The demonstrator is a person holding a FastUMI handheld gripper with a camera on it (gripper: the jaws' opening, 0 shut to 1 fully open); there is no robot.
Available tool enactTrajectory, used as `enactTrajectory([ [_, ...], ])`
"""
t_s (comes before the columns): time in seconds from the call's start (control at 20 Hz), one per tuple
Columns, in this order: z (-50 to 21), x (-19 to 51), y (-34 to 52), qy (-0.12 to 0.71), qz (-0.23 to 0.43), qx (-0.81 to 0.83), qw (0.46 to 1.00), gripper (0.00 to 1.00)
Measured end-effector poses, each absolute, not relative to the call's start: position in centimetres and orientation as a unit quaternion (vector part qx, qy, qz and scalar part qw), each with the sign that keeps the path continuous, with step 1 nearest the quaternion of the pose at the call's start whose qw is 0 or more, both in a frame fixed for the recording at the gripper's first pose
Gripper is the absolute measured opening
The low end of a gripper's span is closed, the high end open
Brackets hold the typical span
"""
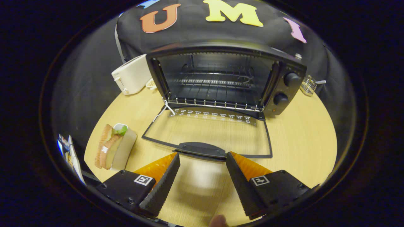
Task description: Open the toaster oven, put the food inside, and close the toaster oven door.
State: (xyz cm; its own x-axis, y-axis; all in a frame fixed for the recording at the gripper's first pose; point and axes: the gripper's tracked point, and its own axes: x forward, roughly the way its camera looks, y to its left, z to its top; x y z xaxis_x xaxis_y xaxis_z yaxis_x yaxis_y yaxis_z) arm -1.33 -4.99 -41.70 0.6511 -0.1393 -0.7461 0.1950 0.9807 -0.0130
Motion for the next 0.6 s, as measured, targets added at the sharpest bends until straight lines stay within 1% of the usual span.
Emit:
enactTrajectory([
  [0.15, -40.9, -1.2, -5.2, 0.401, -0.077, 0.008, 0.913, 0.96],
  [0.35, -39.7, -0.5, -4.2, 0.392, -0.047, -0.018, 0.919, 0.96],
  [0.6, -37.0, -0.1, -1.1, 0.381, 0.044, -0.043, 0.923, 0.96],
])
